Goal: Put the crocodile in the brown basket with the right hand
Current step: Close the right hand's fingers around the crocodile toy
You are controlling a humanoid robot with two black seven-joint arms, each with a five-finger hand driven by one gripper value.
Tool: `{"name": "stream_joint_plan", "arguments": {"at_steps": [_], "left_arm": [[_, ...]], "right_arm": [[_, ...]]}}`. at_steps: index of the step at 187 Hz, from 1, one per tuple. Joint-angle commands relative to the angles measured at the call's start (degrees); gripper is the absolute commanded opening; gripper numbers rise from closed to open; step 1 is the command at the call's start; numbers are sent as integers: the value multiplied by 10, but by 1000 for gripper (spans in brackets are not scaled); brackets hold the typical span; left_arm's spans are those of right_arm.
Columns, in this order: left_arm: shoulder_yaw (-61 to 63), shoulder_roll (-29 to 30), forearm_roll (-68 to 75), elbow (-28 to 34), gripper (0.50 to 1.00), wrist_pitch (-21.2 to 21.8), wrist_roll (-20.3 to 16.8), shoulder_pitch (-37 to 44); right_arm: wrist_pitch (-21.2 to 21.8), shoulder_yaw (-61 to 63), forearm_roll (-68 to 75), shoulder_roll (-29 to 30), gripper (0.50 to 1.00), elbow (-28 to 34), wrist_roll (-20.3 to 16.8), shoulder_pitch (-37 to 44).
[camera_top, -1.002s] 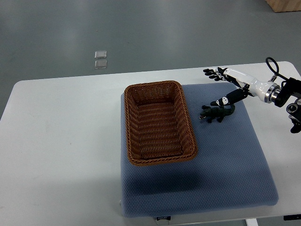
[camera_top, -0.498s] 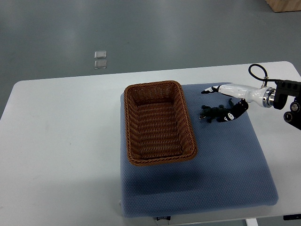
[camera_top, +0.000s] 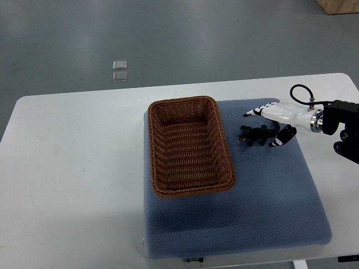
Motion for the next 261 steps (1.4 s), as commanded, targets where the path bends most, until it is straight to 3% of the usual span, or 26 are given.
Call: {"name": "stream_joint_plan", "arguments": {"at_steps": [1, 208, 233, 261], "left_arm": [[1, 0, 0, 0, 1000, 0, 0, 0], [0, 0, 0, 0, 1000, 0, 0, 0], [0, 0, 0, 0, 1000, 0, 0, 0], [1, 0, 0, 0, 1000, 0, 0, 0]], "right_arm": [[0, -3, -4, 0, 887, -3, 0, 3], [0, -40, -30, 21, 723, -28, -9, 23], [0, -40, -30, 21, 676, -29, -9, 23], [0, -40, -30, 20, 560, -29, -9, 23]]}}
